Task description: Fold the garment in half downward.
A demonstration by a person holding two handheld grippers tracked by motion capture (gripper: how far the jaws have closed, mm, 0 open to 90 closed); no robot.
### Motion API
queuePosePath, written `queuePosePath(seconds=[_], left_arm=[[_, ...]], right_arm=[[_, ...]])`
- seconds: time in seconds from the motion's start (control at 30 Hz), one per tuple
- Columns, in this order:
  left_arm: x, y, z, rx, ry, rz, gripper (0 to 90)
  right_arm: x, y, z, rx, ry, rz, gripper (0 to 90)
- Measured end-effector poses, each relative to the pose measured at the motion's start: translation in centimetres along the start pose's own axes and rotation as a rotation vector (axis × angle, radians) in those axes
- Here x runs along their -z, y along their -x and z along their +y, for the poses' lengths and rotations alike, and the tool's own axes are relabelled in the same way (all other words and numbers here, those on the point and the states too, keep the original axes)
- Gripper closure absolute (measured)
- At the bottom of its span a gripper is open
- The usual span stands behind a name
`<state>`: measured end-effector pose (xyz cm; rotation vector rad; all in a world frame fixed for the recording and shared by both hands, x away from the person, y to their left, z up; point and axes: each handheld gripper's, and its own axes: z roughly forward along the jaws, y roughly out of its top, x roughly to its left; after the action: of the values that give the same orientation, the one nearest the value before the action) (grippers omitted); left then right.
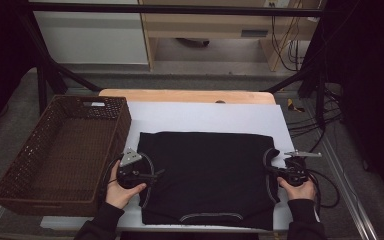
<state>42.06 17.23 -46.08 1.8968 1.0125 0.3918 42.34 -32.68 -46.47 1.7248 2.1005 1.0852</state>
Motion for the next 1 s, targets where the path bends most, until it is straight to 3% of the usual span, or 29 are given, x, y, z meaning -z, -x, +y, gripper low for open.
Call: queuePosePath(seconds=[0.4, 0.57, 1.0], left_arm=[[0.0, -0.1, 0.0, -0.004, -0.009, -0.003, 3.6], [0.0, 0.0, 0.0, -0.008, -0.014, -0.003, 3.6], [0.0, 0.0, 0.1, -0.021, -0.019, 0.003, 3.6]], right_arm=[[0.7, 1.6, 0.3, -0.011, 0.015, -0.016, 80.9], [1.0, 2.4, 0.4, -0.017, 0.032, -0.059, 80.9], [1.6, 3.9, 0.2, -0.010, 0.060, -0.109, 80.9]])
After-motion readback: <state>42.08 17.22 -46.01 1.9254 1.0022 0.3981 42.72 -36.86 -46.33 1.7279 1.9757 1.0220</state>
